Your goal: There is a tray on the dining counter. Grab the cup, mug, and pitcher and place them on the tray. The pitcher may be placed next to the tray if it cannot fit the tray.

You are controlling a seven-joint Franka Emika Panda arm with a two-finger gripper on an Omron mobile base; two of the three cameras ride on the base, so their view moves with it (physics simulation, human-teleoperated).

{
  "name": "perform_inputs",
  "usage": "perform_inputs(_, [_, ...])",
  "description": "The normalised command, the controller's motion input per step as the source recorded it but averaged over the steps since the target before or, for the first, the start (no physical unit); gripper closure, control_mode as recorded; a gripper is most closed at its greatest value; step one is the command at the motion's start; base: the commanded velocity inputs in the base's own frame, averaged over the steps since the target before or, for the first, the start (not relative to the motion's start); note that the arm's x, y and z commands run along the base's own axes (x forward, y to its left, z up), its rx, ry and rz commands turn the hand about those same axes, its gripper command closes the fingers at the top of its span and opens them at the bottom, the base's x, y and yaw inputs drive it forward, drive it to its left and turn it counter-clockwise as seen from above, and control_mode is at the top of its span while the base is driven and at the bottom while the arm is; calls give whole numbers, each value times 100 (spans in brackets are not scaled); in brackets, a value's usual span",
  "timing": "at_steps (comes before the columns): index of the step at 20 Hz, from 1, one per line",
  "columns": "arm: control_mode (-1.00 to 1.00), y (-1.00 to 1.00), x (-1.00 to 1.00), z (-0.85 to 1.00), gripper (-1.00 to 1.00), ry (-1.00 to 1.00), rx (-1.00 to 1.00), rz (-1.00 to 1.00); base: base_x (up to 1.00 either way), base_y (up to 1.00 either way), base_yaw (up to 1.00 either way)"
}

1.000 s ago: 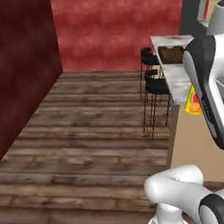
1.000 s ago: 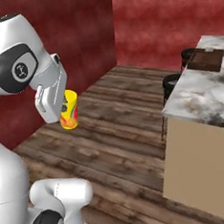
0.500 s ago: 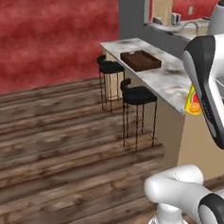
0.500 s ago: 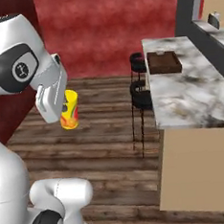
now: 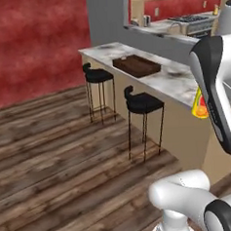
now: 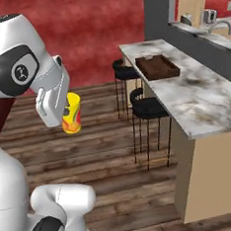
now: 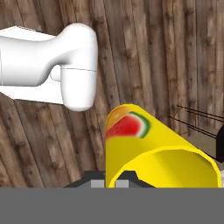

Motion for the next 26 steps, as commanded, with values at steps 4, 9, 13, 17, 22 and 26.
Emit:
perform_inputs(4, [100, 0, 0, 0, 100, 0, 0, 0, 65, 91, -46])
perform_inputs(9, [100, 0, 0, 0, 100, 0, 0, 0, 81, 77, -54])
perform_inputs(13, [100, 0, 0, 0, 100, 0, 0, 0, 79, 94, -58])
perform_inputs(17, [100, 0, 0, 0, 100, 0, 0, 0, 77, 100, -56])
perform_inputs(22, [100, 0, 0, 0, 100, 0, 0, 0, 73, 94, -56])
perform_inputs(26, [100, 0, 0, 0, 100, 0, 0, 0, 43, 93, -53])
